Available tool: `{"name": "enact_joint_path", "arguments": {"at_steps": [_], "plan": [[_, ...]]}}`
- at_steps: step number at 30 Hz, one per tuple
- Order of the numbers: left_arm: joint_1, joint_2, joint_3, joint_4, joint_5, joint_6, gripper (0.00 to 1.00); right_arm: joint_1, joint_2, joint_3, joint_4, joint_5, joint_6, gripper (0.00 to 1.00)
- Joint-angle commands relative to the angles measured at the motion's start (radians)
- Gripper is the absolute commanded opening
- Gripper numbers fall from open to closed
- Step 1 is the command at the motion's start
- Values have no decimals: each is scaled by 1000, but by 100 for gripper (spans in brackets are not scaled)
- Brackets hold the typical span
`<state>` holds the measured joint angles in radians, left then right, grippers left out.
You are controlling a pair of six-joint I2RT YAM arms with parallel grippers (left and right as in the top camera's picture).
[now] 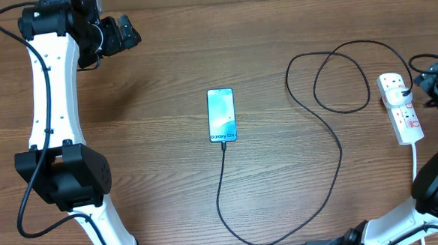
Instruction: Plug charger to phone and switch on socket
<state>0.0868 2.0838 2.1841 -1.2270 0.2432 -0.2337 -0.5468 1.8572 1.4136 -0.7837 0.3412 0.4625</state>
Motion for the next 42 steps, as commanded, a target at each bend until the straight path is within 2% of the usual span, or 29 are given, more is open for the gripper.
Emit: {"name": "enact_joint_path", "arguments": {"at_steps": [1, 7, 19, 27, 35, 42], "plan": [[-2, -10, 10, 0, 9, -6, 100, -23, 2, -1, -12, 24, 51, 100], [-2, -10, 10, 1, 9, -6, 100, -46, 2, -1, -71, 11, 115, 100], [-2, -10, 10, 1, 9, -6, 100, -47, 2, -31, -109, -29, 82, 100], [-2, -10, 10, 1, 9, -6, 100, -47, 2, -114, 17, -83, -23, 100], [-2, -10, 10, 0, 9, -6, 100, -49, 2, -129, 56, -96, -27, 100], [-2, -10, 10, 0, 9, -6, 100, -49, 3, -198, 156, -92, -65, 100]]}}
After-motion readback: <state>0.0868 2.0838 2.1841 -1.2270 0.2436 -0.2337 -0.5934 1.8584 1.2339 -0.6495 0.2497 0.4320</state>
